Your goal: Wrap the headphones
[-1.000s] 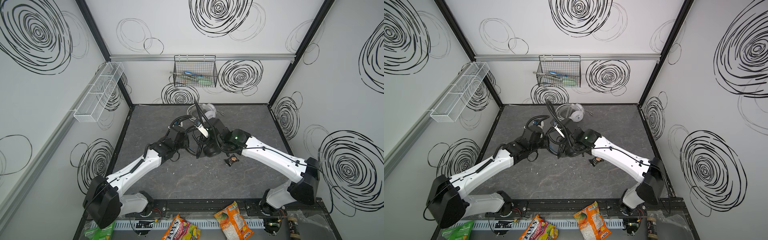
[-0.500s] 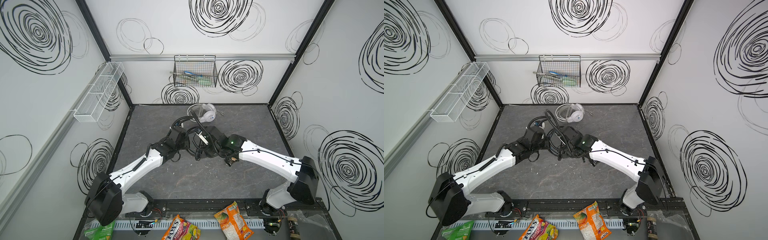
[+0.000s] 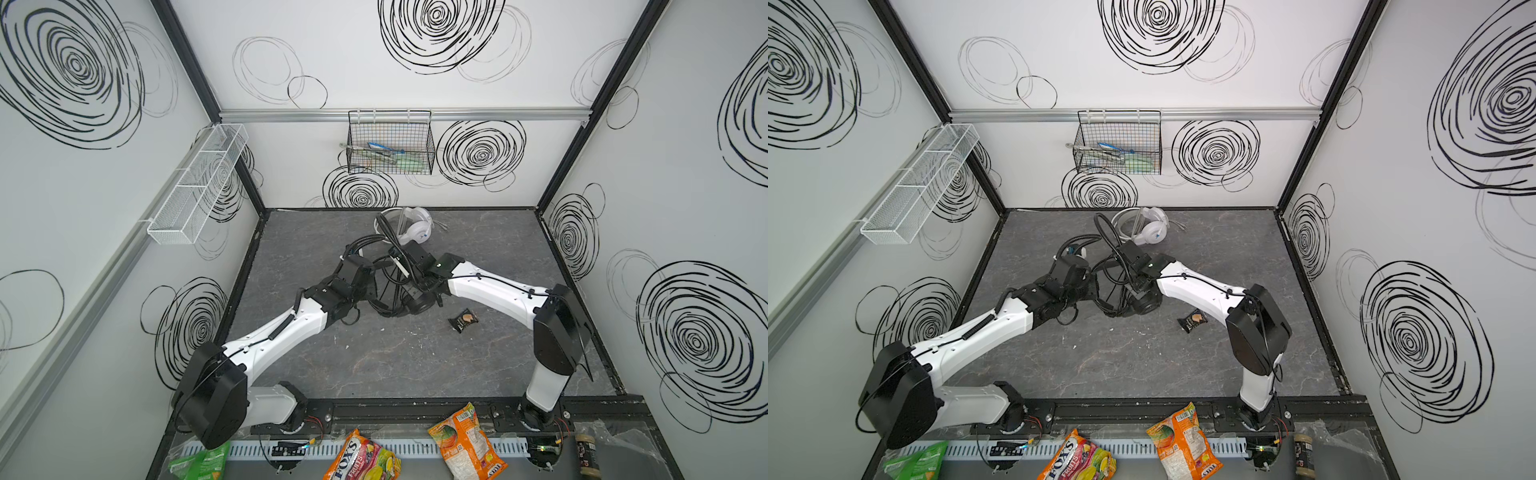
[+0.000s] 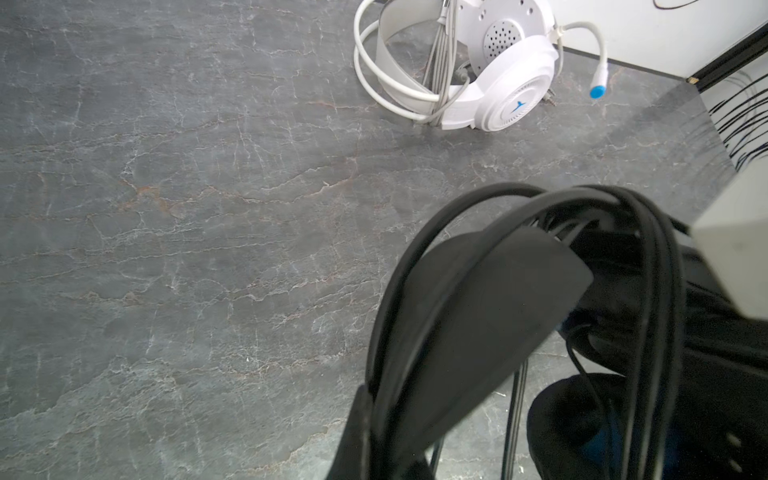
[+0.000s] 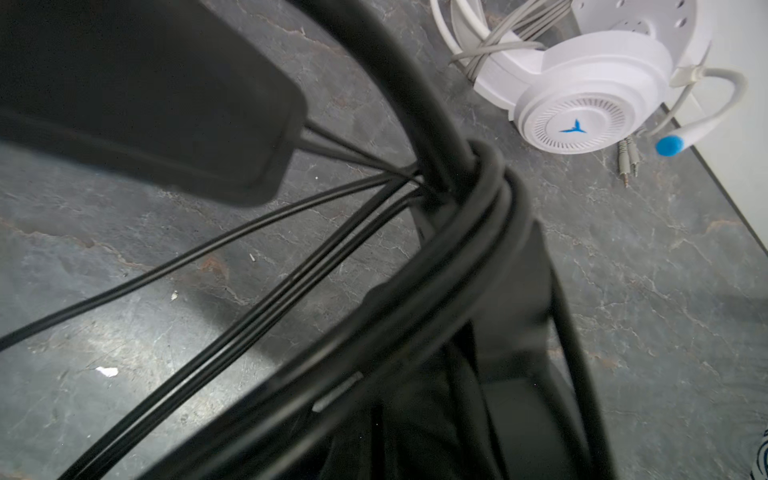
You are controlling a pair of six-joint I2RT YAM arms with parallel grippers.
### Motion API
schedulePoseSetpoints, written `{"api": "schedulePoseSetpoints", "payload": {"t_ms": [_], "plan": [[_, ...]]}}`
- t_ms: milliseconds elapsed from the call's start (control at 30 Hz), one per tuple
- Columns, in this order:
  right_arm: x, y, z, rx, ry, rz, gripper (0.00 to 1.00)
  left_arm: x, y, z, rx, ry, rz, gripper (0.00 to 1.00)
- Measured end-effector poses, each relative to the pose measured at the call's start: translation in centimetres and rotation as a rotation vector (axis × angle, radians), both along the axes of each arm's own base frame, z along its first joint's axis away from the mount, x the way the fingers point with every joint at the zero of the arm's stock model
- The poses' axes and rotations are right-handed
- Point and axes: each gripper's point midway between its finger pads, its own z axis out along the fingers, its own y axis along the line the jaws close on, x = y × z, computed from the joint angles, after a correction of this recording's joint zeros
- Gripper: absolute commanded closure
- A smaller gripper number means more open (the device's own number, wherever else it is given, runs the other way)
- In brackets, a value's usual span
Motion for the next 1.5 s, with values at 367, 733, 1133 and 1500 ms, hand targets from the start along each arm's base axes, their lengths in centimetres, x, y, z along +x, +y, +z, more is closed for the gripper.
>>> {"api": "schedulePoseSetpoints", "payload": {"t_ms": [367, 733, 1133, 1500], "plan": [[0.0, 0.4, 0.2, 0.050, 0.033, -0.013, 0.58, 0.1, 0.0, -1.9, -0.078, 0.056, 0.016, 1.00], [-2.4, -0.2, 5.8, 0.153, -0.056, -0.005, 0.45, 0.8, -2.0, -1.5, -0.182, 0.052, -0.061, 1.00], [-4.0, 0.0, 6.1, 0.122, -0.059, -0.018, 0.34, 0.9, -2.2, -1.7, -0.174, 0.068, -0.077, 1.00], [-5.0, 0.1, 8.1, 0.131, -0.083, -0.014, 0.27, 1.0, -2.2, -1.6, -0.177, 0.066, -0.081, 1.00]]}}
